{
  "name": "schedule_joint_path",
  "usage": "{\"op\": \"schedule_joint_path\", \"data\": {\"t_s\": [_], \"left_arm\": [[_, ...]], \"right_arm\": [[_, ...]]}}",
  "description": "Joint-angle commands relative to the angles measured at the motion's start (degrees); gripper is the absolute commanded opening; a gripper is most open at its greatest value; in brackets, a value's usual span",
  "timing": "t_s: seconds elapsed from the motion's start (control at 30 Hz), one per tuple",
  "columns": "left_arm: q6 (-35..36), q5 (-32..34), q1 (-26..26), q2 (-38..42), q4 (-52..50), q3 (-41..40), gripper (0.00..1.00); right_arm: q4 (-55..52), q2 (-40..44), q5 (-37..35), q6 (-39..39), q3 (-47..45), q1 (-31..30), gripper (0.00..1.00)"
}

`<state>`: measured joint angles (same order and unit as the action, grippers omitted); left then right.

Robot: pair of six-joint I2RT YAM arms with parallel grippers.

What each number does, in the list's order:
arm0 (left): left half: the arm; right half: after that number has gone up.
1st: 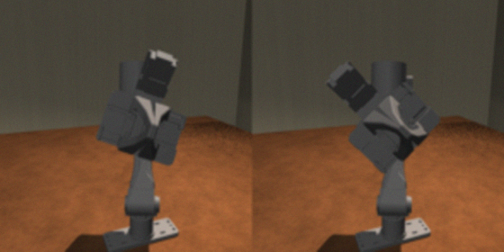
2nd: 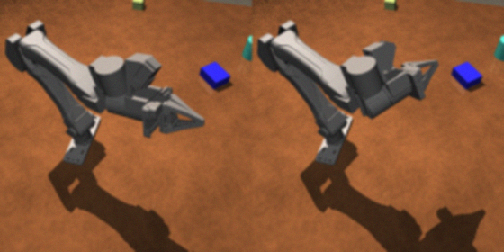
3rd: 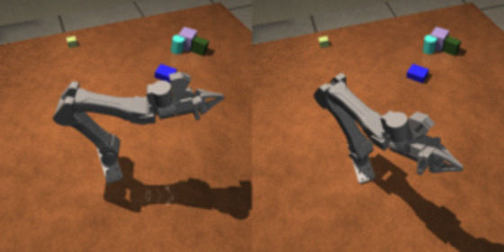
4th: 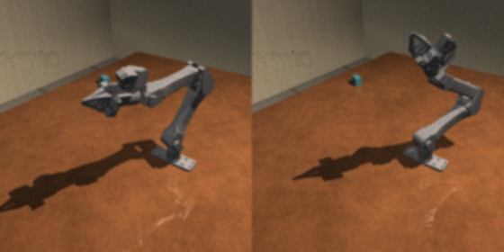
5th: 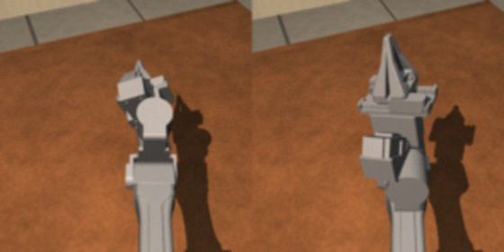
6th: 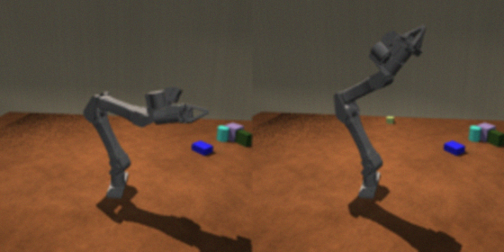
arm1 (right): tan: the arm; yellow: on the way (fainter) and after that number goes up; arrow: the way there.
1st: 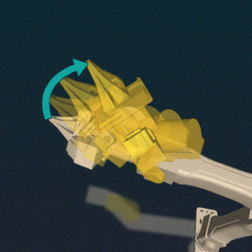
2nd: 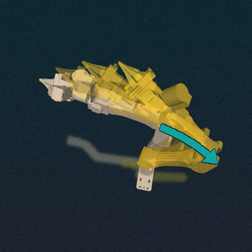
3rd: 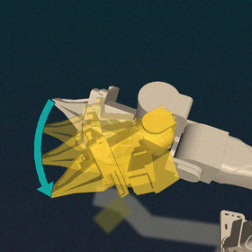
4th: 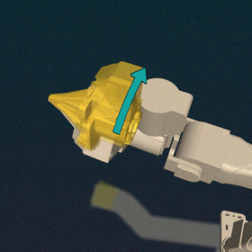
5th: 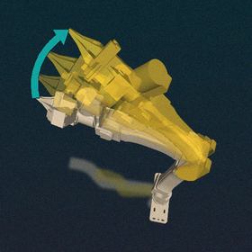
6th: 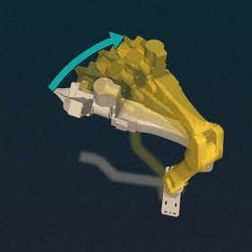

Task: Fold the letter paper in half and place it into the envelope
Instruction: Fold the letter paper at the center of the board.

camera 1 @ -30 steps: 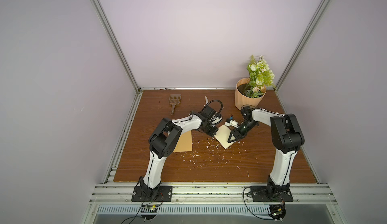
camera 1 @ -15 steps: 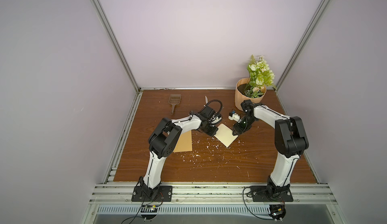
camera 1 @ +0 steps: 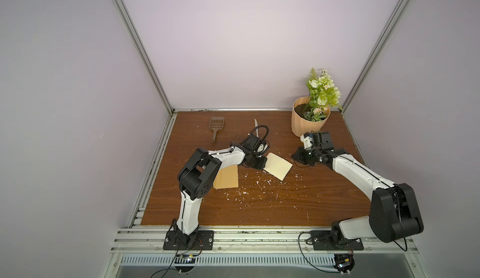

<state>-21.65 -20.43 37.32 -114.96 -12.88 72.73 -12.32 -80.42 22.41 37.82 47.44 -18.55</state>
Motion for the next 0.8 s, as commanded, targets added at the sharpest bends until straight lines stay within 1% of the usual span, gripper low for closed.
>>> {"op": "schedule_joint_path", "data": {"t_s": [0.0,0.1,0.13,0.17,0.23,0.57,0.77], "left_arm": [[-3.65,4.00,-0.67,-0.59,-5.92,-2.75,0.00],[-5.00,2.90,-0.67,-0.27,-5.31,-3.60,0.00],[-5.55,2.21,-0.67,-0.26,-5.15,-3.85,0.00],[-6.05,1.84,-0.67,-0.12,-5.05,-4.05,0.00],[-6.97,1.98,-0.66,0.54,-4.55,-4.89,0.00],[-7.91,4.30,-0.67,1.65,-6.17,-5.01,0.00],[-8.58,4.81,-0.66,1.78,-6.28,-5.24,0.00]], "right_arm": [[11.71,-1.16,-2.27,19.53,-1.25,-7.48,0.00],[18.53,-3.32,-3.69,24.41,-3.22,-10.85,0.00],[19.68,-4.28,-3.87,24.90,-3.28,-11.64,0.00],[19.80,-4.94,-6.00,25.22,-3.14,-12.01,0.00],[20.87,-6.06,-7.58,26.05,-2.97,-12.60,0.00],[25.06,-15.59,-6.12,26.51,1.93,-14.86,0.00],[25.77,-19.12,-5.66,26.42,3.65,-16.63,0.00]]}}
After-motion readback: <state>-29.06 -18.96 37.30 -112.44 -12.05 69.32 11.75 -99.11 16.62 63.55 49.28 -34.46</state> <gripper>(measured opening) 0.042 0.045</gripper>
